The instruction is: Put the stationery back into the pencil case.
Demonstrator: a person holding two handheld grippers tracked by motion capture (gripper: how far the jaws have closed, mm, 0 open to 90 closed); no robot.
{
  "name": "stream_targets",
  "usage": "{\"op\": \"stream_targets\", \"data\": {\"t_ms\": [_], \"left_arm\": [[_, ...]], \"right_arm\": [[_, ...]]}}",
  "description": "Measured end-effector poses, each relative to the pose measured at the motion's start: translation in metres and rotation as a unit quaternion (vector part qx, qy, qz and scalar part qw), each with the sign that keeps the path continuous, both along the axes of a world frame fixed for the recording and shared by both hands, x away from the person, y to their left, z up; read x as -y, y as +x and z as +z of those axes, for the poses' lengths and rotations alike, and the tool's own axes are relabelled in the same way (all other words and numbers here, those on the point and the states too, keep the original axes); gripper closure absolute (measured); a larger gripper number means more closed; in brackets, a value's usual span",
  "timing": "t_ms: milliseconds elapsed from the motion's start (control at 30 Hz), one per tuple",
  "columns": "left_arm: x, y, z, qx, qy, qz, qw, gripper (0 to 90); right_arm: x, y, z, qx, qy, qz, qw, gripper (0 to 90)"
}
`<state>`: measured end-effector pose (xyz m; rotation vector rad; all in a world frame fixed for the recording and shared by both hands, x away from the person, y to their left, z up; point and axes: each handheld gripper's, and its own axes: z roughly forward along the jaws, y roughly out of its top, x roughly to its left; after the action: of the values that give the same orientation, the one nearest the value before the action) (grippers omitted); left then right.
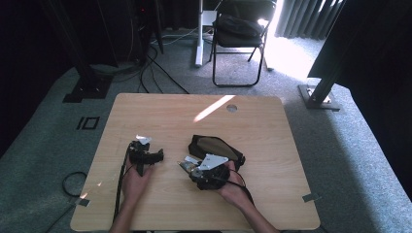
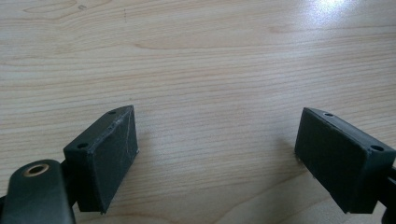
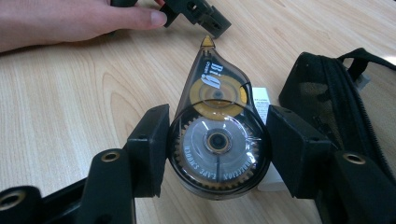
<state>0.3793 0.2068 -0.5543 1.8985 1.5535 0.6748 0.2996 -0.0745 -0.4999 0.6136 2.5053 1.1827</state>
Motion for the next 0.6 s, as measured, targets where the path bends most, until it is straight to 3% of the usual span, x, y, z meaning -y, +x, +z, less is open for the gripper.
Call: {"op": "stream_targets", "data": {"t_ms": [600], "left_arm": [[0.0000, 0.0000, 0.0000, 0.000, 0.000, 0.000, 1.0000, 13.4]], "right_arm": [[0.0089, 0.0009, 0.0080, 0.008, 0.010, -0.011, 0.9999, 41.6]]}}
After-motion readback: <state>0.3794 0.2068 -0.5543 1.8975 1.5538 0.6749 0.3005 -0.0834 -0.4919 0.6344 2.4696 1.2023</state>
